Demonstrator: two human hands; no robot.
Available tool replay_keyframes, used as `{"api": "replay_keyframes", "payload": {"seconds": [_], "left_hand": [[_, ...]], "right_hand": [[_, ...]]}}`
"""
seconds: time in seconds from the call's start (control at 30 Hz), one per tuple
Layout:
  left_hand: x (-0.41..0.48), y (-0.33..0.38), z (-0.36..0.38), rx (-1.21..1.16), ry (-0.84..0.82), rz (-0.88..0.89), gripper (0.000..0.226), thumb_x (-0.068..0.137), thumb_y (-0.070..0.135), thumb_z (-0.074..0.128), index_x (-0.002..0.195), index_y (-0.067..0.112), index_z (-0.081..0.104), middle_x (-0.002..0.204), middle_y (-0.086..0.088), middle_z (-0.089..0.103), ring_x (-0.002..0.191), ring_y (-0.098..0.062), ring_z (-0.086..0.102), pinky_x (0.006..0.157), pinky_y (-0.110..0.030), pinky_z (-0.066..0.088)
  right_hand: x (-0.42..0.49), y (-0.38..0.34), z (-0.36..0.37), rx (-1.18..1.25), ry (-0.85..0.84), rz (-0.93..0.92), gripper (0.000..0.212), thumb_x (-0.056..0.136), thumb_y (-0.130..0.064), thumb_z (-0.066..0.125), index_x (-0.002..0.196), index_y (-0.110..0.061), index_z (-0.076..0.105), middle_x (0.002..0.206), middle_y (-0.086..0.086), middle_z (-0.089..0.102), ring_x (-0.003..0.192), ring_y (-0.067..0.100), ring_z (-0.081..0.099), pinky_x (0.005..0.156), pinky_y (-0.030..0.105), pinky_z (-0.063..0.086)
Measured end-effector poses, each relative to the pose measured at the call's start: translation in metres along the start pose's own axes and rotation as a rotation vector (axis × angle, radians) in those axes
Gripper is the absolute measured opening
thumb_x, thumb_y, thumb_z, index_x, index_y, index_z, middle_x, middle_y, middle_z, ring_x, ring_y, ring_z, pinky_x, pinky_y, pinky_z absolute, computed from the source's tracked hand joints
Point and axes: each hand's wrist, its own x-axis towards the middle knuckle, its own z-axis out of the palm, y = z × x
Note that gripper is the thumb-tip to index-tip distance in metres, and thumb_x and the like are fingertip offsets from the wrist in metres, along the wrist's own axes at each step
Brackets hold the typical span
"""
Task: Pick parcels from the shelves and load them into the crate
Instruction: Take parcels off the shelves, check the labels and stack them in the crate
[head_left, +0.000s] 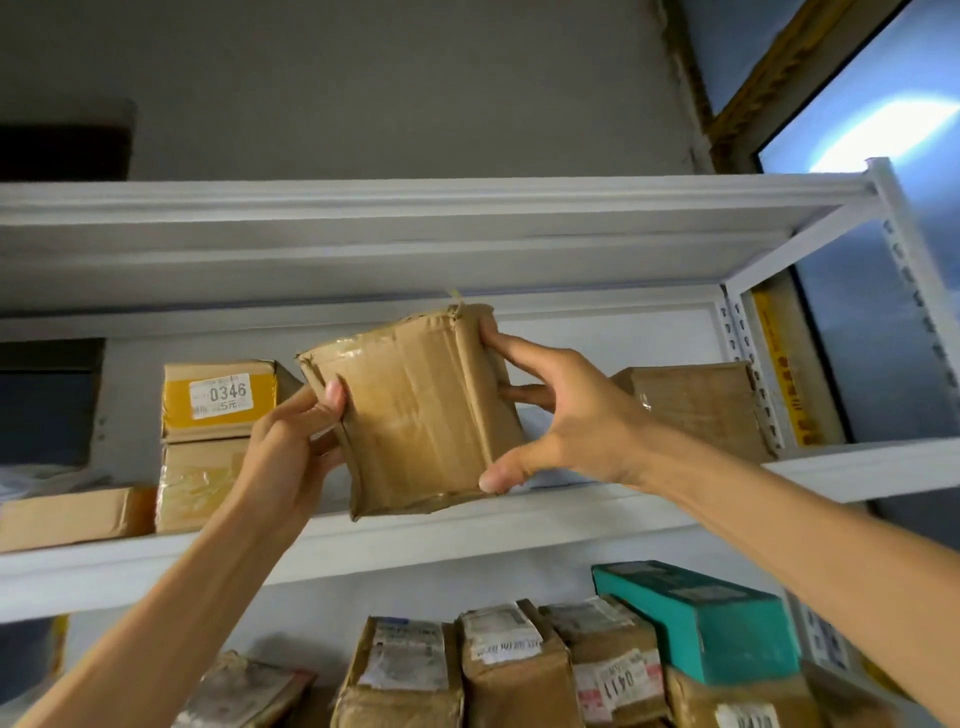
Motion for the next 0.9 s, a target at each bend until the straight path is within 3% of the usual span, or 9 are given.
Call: {"api": "replay_keyframes", "payload": {"seconds": [0.07,0.2,0.3,0.37,0.5,0.57,0.77,0.83,0.9], "left_hand": [[-0.003,0.01,0.006,0.02,-0.025,0.02,0.02,0.082,0.032,0.063,0.091,0.019,0.074,0.092,0.002,0.071,0.086,-0.013,0.068,0.069,-0.025,0.057],[-0.009,0.036,0.023,0.084,-0.203,0.069,0.054,0.082,0.029,0.059,0.134,0.013,0.056,0.126,0.001,0.066,0.116,-0.017,0.062,0.096,-0.03,0.053],[-0.013,0.051,0.033,0.275,-0.317,0.208,0.067,0.073,0.018,0.07,0.137,0.02,0.052,0.129,0.01,0.063,0.119,-0.006,0.059,0.089,-0.018,0.052],[-0.008,0.06,0.038,0.436,-0.414,0.27,0.08,0.064,0.024,0.078,0.138,0.021,0.05,0.134,0.011,0.059,0.123,-0.003,0.055,0.097,-0.021,0.049],[0.0,0.062,0.036,1.006,-0.539,0.296,0.107,0.049,0.053,0.08,0.141,0.053,0.027,0.147,0.024,0.037,0.135,0.009,0.029,0.115,-0.025,0.023],[0.001,0.051,0.036,1.153,-0.498,0.378,0.105,0.056,0.05,0.082,0.139,0.058,0.017,0.148,0.026,0.028,0.137,0.009,0.017,0.115,-0.027,0.018],[-0.003,0.015,0.05,0.776,-0.435,0.409,0.086,0.084,0.011,0.071,0.14,0.053,0.021,0.154,0.022,0.029,0.143,-0.001,0.023,0.106,-0.024,0.043],[-0.007,0.004,0.055,0.694,-0.371,0.448,0.083,0.088,0.006,0.066,0.141,0.052,0.022,0.155,0.022,0.029,0.143,-0.002,0.027,0.106,-0.029,0.044],[-0.006,0.002,0.055,0.532,-0.307,0.416,0.067,0.093,0.012,0.06,0.147,0.038,0.031,0.146,0.013,0.047,0.132,-0.007,0.048,0.097,-0.033,0.053]], "right_hand": [[0.0,0.01,0.004,0.03,0.022,-0.022,0.12,0.057,-0.01,0.092,0.154,-0.027,0.021,0.15,-0.021,0.035,0.125,-0.008,0.045,0.093,0.005,0.042],[0.001,0.027,-0.001,0.347,0.264,-0.028,0.081,0.061,-0.017,0.081,0.136,-0.029,0.051,0.124,-0.013,0.064,0.114,0.003,0.06,0.085,0.022,0.055],[0.002,0.036,-0.011,0.643,0.322,-0.01,0.066,0.062,-0.005,0.072,0.125,-0.016,0.059,0.118,0.003,0.069,0.11,0.018,0.065,0.077,0.027,0.058],[0.001,0.041,-0.016,0.787,0.32,0.028,0.06,0.066,-0.002,0.066,0.126,-0.009,0.059,0.117,0.009,0.07,0.104,0.02,0.068,0.076,0.029,0.059],[-0.006,0.043,-0.026,0.853,0.351,0.091,0.056,0.068,0.001,0.062,0.123,-0.009,0.06,0.113,0.011,0.071,0.101,0.02,0.07,0.079,0.034,0.059],[-0.009,0.04,-0.028,0.836,0.362,0.137,0.055,0.067,-0.001,0.063,0.122,-0.008,0.059,0.105,0.011,0.073,0.092,0.019,0.072,0.073,0.032,0.061],[-0.007,0.038,-0.033,0.789,0.326,0.212,0.04,0.066,-0.025,0.072,0.102,-0.007,0.065,0.087,0.006,0.076,0.077,0.016,0.073,0.059,0.025,0.057],[-0.009,0.033,-0.044,0.804,0.236,0.148,0.035,0.063,-0.022,0.075,0.095,-0.01,0.072,0.088,0.005,0.075,0.076,0.015,0.072,0.06,0.022,0.056],[-0.01,0.031,-0.053,0.762,0.138,0.102,0.039,0.057,-0.013,0.076,0.096,-0.011,0.075,0.093,0.008,0.074,0.082,0.016,0.071,0.065,0.022,0.056]]}}
